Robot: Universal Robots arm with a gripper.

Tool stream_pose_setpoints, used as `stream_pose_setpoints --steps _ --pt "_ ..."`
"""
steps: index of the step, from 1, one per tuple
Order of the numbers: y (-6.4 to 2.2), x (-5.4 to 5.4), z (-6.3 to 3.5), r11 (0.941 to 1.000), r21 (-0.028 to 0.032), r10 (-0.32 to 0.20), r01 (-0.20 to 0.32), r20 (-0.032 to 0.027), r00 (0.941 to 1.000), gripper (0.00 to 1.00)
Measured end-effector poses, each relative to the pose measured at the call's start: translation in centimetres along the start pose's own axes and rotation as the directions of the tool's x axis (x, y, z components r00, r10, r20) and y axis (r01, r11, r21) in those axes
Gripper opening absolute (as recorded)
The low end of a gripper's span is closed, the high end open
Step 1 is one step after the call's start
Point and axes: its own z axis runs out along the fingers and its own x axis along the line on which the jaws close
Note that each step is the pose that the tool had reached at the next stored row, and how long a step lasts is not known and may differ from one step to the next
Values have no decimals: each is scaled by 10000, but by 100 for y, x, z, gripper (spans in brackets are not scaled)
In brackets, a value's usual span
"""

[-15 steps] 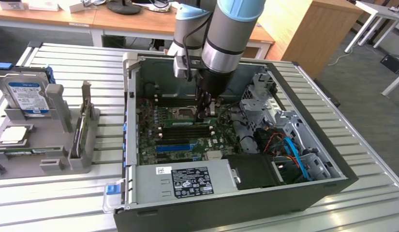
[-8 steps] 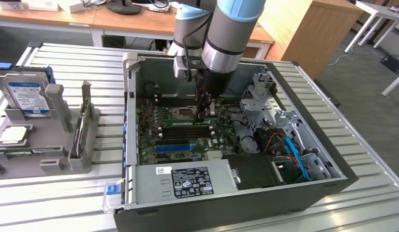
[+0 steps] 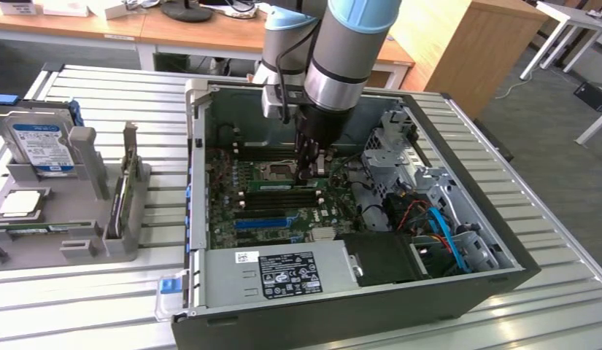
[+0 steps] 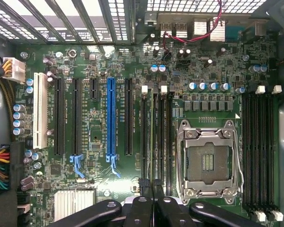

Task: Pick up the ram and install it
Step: 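Insert the ram into the slot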

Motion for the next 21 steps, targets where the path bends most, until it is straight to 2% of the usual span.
stream_pose_setpoints --steps 6,21 --pt "-1 1 25 10000 1 0 0 -33 10000 12" --pt "-3 2 82 10000 2 2 -2 -60 10000 12"
